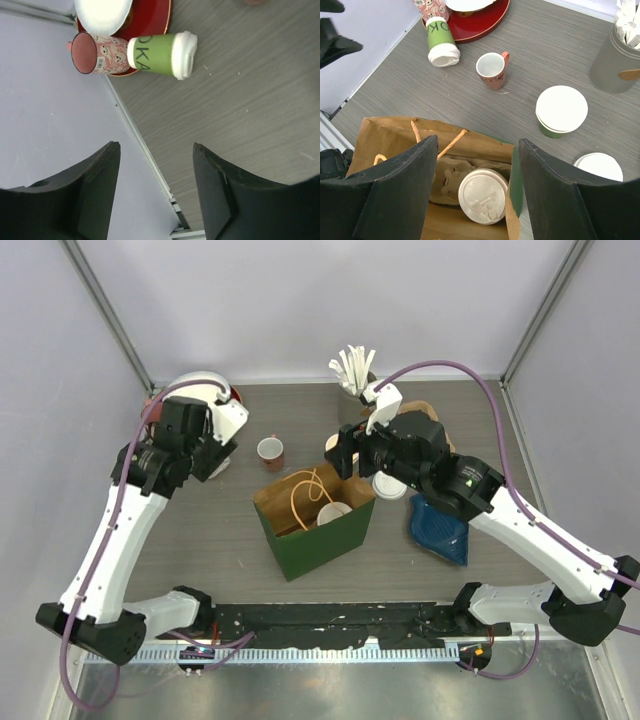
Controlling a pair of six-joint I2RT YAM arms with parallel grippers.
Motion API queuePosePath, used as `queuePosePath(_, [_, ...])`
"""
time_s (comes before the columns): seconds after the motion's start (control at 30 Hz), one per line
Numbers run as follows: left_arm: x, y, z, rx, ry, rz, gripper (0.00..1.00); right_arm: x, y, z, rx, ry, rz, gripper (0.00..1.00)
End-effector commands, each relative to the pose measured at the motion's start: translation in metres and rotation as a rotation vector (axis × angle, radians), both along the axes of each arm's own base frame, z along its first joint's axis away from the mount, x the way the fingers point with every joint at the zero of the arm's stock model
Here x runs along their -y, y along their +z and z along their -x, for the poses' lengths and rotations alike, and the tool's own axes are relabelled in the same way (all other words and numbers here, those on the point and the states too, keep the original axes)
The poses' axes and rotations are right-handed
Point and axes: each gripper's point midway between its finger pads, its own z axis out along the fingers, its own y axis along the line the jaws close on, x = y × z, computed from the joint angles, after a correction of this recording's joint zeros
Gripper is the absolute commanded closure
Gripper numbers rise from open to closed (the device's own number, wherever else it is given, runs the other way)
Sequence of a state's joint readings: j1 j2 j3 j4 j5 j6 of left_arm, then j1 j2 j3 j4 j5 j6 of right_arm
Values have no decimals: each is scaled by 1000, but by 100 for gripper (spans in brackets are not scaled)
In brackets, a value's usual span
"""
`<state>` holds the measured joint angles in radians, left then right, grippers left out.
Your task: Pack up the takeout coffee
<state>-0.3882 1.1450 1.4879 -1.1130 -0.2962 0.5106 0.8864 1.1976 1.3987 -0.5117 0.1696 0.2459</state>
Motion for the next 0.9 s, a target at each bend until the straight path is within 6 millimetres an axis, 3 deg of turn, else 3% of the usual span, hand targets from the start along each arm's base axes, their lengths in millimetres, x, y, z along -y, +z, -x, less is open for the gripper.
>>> queuePosePath(0.0, [-11, 5, -50, 119, 153, 114, 33, 1, 26, 3, 66, 14, -61, 29])
queuePosePath(0.07, [-26, -4, -70, 110, 244, 159, 30, 4, 24, 6, 67, 12, -62, 29])
queuePosePath(0.1, [-40, -22, -86, 63, 350, 228, 30, 6, 24, 6, 69, 9, -60, 29])
queuePosePath(0.17, [-46, -22, -103, 56, 403, 316, 29, 8, 19, 7, 69, 9, -49, 29])
queuePosePath(0.23, [-34, -39, -120, -16, 300, 344, 31, 11, 14, 7, 71, 6, -33, 29])
queuePosePath(0.33, [-15, -51, -133, -94, -5, 259, 32, 12, 9, 8, 72, 10, -11, 28])
queuePosePath(0.4, [-17, -60, -131, -150, -164, 197, 30, 13, 7, 8, 75, 14, 7, 27])
queuePosePath(0.43, [-38, -65, -140, -150, -198, 177, 29, 13, 5, 8, 73, 19, 14, 27])
queuePosePath(0.47, [-46, -73, -135, -193, -237, 163, 28, 14, 5, 7, 77, 17, 19, 27])
queuePosePath(0.53, [-75, -69, -141, -191, -246, 158, 28, 13, 0, 8, 74, 21, 29, 27])
queuePosePath(0.57, [-88, -83, -139, -247, -294, 133, 28, 14, -1, 8, 79, 25, 39, 27])
queuePosePath(0.6, [-94, -77, -141, -237, -324, 125, 28, 13, -4, 7, 78, 27, 47, 27])
queuePosePath(0.67, [-106, -90, -135, -280, -415, 113, 28, 13, -9, 6, 80, 34, 68, 26])
queuePosePath(0.77, [-108, -116, -124, -345, -587, 2, 19, 9, -15, 3, 73, 39, 89, 25])
queuePosePath(0.8, [-104, -133, -114, -377, -614, -5, 18, 7, -17, 2, 69, 45, 96, 25])
queuePosePath(0.83, [-105, -141, -114, -375, -626, -32, 18, 7, -17, 3, 70, 49, 93, 25])
queuePosePath(0.87, [-108, -143, -127, -326, -629, -87, 18, 6, -20, 1, 65, 47, 100, 25])
